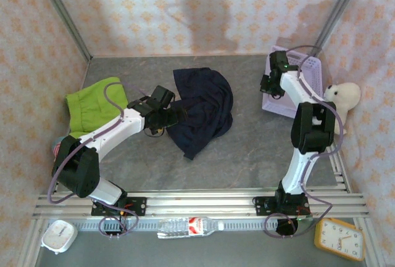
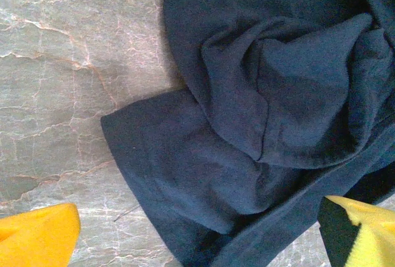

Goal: Fold and stack the mixed laundry pile

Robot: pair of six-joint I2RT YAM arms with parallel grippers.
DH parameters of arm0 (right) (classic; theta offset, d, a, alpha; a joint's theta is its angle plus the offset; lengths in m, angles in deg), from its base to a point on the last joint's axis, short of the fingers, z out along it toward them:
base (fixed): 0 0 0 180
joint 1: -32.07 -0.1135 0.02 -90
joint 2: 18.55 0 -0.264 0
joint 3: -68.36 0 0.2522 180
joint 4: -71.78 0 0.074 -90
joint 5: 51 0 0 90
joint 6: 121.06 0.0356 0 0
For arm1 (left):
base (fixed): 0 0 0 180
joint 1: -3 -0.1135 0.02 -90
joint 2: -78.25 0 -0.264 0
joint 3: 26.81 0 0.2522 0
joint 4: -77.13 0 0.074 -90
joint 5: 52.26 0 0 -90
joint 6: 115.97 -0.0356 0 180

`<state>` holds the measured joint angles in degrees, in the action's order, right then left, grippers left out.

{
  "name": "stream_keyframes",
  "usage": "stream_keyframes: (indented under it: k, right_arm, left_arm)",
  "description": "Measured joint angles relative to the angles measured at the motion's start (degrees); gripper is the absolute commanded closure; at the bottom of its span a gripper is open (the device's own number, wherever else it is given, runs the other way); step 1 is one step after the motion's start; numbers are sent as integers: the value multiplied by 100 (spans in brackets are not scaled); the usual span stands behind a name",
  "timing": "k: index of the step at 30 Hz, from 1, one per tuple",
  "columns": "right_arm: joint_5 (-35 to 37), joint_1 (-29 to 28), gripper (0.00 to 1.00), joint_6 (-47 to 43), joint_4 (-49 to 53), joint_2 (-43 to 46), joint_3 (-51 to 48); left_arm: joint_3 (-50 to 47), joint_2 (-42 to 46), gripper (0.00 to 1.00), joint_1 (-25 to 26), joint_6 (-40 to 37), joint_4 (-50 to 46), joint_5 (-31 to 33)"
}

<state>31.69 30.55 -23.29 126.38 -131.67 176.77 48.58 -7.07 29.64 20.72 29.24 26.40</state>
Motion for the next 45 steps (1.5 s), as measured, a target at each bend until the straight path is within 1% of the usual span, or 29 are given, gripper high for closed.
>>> stream_keyframes:
  k: [3,5,6,7,10,12,15,17,19,22,24,26,29,32,33,34,35,36,37,38,40,41,42,45]
  right_arm:
    - [168,39,62,153,249,-577,826]
    - [240,79,49,227,474,-946,1272]
    - [243,98,43,280,522,-1064,1373]
    - [240,118,40,302,595,-1143,1443]
    - [146,153,37,433,758,-1147,1410]
    - [63,155,34,529,719,-1043,1270]
    - [-26,61,31,726,713,-540,704]
    - [-13,-118,29,835,667,-105,345]
    - [-4,-431,28,927,629,334,70]
    - [-9,-1163,27,1108,461,944,-251]
    - [-68,-1585,27,1228,354,1126,-378]
    - [-181,-1971,27,1390,149,1176,-511]
    - [-365,-2557,27,1582,-44,949,-568]
    - [-525,-2975,27,1731,-157,551,-529]
    - [-595,-3077,28,1803,-188,367,-505]
    - [-649,-3136,29,1871,-232,212,-494]
    - [-697,-3176,32,1932,-280,72,-487]
    - [-750,-3195,40,2011,-297,-76,-474]
    - [-807,-3200,57,2098,-326,-214,-463]
    - [-850,-3195,70,2181,-332,-367,-435]
    - [-944,-3180,86,2345,-372,-562,-378]
    - [-973,-3174,99,2415,-389,-603,-378]
    - [-992,-3169,100,2476,-387,-605,-378]
    - [-1043,-3141,100,2623,-365,-573,-273]
  left_arm:
    - [-122,76,0,0,20,-17,33]
    - [-260,177,0,0,35,-42,81]
    - [-306,219,0,0,39,-57,98]
    - [-376,282,0,0,42,-85,127]
    - [-509,369,5,0,46,-107,129]
    - [-592,376,12,0,55,-96,127]
    - [-739,369,26,0,85,-72,105]
    - [-787,315,28,0,85,-46,105]
    - [-807,164,29,0,87,59,105]
    - [-809,-168,28,0,92,286,103]
    - [-809,-365,29,0,109,448,101]
    - [-802,-553,32,0,136,621,81]
    - [-710,-920,45,0,140,813,13]
    - [-645,-1161,65,0,118,933,-31]
    - [-638,-1211,69,0,68,960,-35]
    - [-638,-1224,69,0,70,975,-44]
    - [-638,-1226,72,0,79,994,-48]
    - [-638,-1226,77,0,79,1010,-48]
    - [-638,-1226,84,0,79,1032,-55]
    - [-638,-1226,91,0,90,1045,-55]
    - [-636,-1226,98,0,63,1067,-66]
    - [-632,-1226,100,0,24,1064,-68]
    - [-625,-1224,100,0,2,1054,-66]
    - [-562,-1224,100,-11,-2,970,-37]
